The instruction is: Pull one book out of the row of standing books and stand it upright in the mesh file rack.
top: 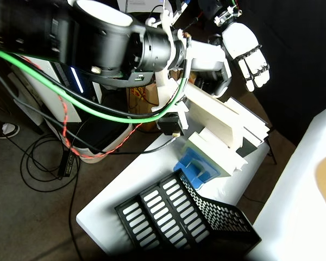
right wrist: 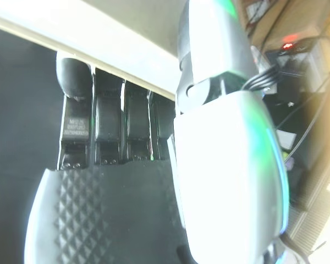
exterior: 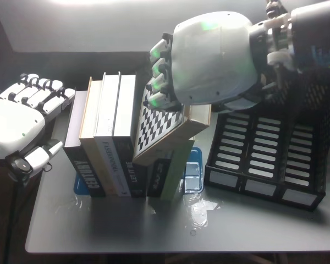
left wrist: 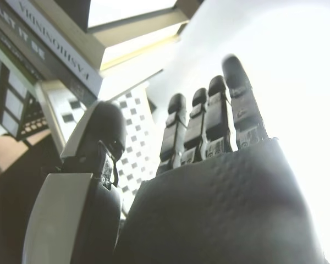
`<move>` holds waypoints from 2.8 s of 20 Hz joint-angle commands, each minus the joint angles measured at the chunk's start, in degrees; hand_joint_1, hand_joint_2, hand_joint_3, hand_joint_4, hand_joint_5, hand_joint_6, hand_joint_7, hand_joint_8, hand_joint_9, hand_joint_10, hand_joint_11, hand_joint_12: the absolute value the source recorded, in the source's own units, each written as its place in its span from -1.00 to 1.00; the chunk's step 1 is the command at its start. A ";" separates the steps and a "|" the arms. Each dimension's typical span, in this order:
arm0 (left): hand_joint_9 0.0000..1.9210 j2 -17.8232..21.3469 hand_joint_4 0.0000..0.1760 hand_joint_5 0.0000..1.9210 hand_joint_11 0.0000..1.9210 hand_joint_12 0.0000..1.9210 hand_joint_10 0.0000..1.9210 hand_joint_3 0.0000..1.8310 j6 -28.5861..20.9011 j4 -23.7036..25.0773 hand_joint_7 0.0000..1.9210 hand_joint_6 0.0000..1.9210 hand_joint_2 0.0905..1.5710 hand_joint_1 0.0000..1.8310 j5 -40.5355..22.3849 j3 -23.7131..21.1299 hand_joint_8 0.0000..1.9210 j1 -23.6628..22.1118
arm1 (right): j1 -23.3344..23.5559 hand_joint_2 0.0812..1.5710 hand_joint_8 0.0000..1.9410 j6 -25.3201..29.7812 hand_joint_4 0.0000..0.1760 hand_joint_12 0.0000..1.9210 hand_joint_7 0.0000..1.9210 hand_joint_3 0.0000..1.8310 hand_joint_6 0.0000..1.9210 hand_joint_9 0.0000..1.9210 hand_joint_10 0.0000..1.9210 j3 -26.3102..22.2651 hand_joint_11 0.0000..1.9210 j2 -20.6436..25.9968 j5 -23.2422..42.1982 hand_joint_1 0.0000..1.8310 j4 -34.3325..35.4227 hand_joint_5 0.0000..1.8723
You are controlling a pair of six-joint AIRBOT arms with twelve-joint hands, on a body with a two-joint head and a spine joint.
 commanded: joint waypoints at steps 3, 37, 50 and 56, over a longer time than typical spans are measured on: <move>-1.00 1.05 -1.00 -0.95 -1.00 -1.00 -1.00 -0.99 -0.22 0.72 -1.00 -0.99 0.94 -0.52 -7.33 -0.03 -1.00 -0.38 | 2.36 0.58 0.46 2.72 -1.00 0.98 -0.23 -1.00 0.41 -0.27 0.72 -0.18 -0.39 0.98 0.58 0.45 0.58 -0.35; -1.00 1.41 -0.75 -0.90 -1.00 -0.90 -1.00 -1.00 -0.52 -0.18 -1.00 -1.00 0.88 -0.45 -6.96 -0.69 -1.00 -0.49 | 11.17 0.46 0.19 42.04 -1.00 0.74 -0.07 -1.00 0.19 -0.12 0.48 -2.43 -0.24 10.20 0.15 0.49 -46.42 -0.16; -1.00 0.49 -0.80 -0.91 -1.00 -0.93 -1.00 -1.00 -1.28 0.39 -1.00 -1.00 0.90 -0.46 -7.12 0.05 -1.00 -0.51 | 4.05 0.52 0.36 47.28 -1.00 0.87 -0.18 -1.00 0.08 -0.23 0.71 10.63 -0.28 -3.51 -10.40 0.48 -60.95 -0.18; -1.00 -0.30 -0.91 -0.90 -0.99 -0.99 -1.00 -1.00 -2.06 1.42 -1.00 -1.00 0.89 -0.41 -7.26 0.91 -1.00 -0.87 | 2.99 0.42 -0.06 52.50 -1.00 0.75 0.04 -1.00 0.10 -0.08 0.45 18.95 -0.35 -10.23 -12.87 0.50 -66.95 -0.08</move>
